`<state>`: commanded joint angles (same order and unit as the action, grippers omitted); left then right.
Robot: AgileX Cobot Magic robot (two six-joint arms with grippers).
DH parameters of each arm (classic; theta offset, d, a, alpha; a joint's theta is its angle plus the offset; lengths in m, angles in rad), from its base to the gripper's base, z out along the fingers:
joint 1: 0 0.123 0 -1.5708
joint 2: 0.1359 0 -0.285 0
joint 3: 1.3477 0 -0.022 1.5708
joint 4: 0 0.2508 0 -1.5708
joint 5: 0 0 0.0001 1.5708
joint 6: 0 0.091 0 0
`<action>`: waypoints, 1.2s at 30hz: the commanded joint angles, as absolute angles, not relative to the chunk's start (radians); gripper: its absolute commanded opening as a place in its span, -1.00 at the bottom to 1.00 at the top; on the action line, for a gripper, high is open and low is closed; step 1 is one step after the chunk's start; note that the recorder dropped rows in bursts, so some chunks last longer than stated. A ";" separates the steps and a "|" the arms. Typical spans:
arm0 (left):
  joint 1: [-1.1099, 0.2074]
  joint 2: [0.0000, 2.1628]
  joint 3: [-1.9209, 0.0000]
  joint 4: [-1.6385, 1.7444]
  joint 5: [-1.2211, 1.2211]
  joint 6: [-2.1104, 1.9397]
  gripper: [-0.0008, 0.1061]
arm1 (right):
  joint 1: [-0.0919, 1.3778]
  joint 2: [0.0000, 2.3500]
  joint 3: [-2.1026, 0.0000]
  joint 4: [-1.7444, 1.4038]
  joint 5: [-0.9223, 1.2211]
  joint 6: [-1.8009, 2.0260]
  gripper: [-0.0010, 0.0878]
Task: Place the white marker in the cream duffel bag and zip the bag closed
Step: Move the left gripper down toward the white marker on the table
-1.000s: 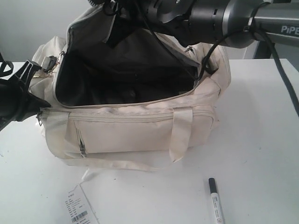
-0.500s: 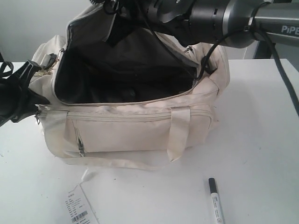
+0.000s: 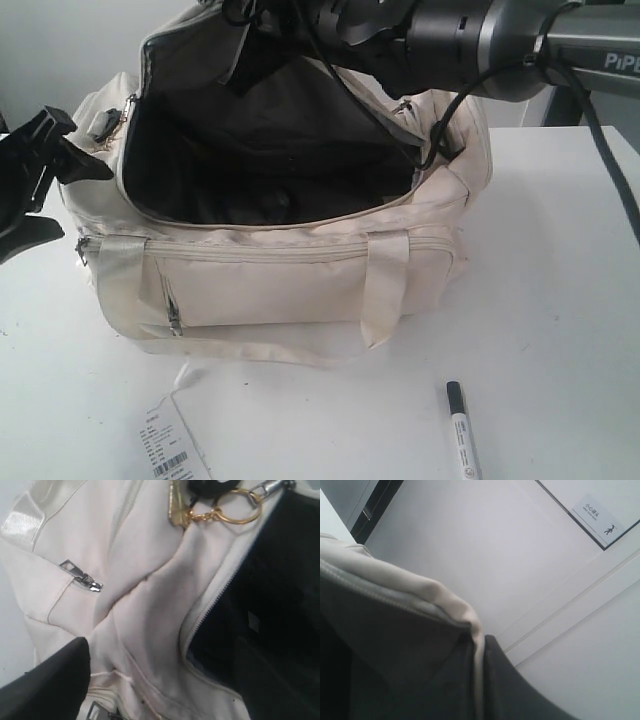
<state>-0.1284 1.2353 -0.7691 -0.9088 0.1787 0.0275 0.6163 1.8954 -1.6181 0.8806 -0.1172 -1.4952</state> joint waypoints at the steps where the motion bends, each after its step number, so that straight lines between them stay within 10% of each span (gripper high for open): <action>1: -0.128 1.225 -0.769 -0.891 0.180 0.041 0.52 | 0.616 1.895 -1.618 0.881 -0.117 -1.495 -0.98; 15: -0.133 1.007 -0.769 -0.699 0.246 0.272 0.49 | 0.616 1.895 -1.618 0.883 -0.115 -1.495 -0.98; 26: -0.219 0.919 -0.767 -0.700 0.385 0.453 -0.96 | 0.616 1.895 -1.618 0.885 -0.115 -1.495 -0.98; 36: -0.321 0.918 -0.767 -0.700 0.482 0.549 -0.99 | 0.616 1.895 -1.618 0.900 -0.115 -1.495 -0.98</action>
<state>-0.3214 0.9180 -0.7672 -0.7005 0.4817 0.5486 0.6163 1.8954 -1.6181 0.9001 -0.1155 -1.4952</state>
